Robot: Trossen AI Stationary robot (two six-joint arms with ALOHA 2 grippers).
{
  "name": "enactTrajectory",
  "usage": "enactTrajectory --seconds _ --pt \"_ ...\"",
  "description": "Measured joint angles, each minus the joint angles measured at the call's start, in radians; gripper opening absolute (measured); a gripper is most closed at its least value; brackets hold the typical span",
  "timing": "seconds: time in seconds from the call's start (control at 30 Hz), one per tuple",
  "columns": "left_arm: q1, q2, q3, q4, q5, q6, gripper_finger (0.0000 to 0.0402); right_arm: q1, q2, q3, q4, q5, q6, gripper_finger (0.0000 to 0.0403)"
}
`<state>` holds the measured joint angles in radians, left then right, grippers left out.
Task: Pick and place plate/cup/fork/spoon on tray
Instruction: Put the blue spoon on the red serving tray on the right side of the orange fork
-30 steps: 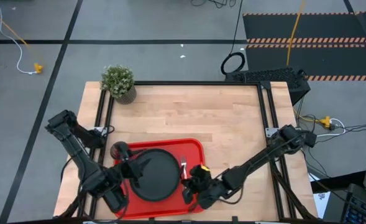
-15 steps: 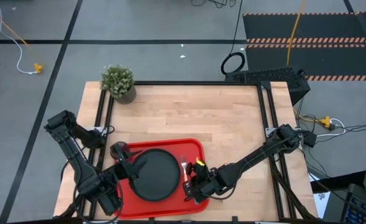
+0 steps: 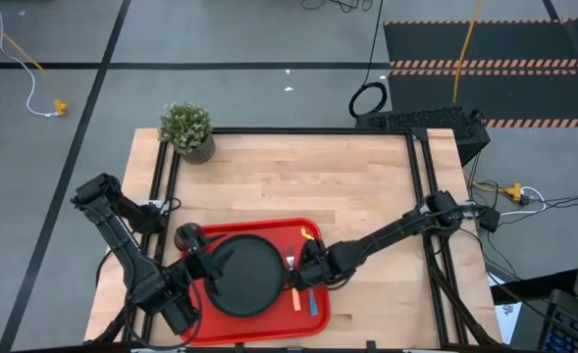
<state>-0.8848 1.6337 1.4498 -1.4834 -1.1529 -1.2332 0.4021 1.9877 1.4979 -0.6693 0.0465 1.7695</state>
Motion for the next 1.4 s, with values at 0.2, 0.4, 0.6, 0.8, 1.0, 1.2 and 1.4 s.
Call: enactTrajectory --seconds 0.2,0.4,0.6,0.8,1.0,1.2,1.4 --pt "0.0 0.0 0.0 0.0 0.0 0.017 0.02 -0.029 0.003 0.001 0.004 -0.023 -0.002 0.0002" --pt "0.0 0.0 0.0 0.0 0.0 0.017 0.02 -0.055 0.002 0.001 -0.006 -0.023 -0.012 0.0002" --pt "0.0 0.0 0.0 0.0 -0.001 0.017 0.02 -0.069 0.002 0.001 -0.007 -0.022 -0.04 0.0002" --pt "0.0 0.0 0.0 0.0 -0.001 0.017 0.02 -0.069 0.002 -0.01 -0.011 -0.022 -0.046 0.0002" --pt "0.0 0.0 0.0 0.0 -0.001 0.017 0.02 -0.069 0.002 -0.047 0.004 -0.021 -0.045 0.0002" --pt "0.0 0.0 0.0 0.0 -0.002 0.017 0.02 -0.069 0.002 -0.054 0.016 0.007 -0.064 0.0002" --pt "0.0 0.0 0.0 0.0 -0.003 0.017 0.02 -0.069 0.002 -0.054 0.015 0.018 -0.083 0.0002"
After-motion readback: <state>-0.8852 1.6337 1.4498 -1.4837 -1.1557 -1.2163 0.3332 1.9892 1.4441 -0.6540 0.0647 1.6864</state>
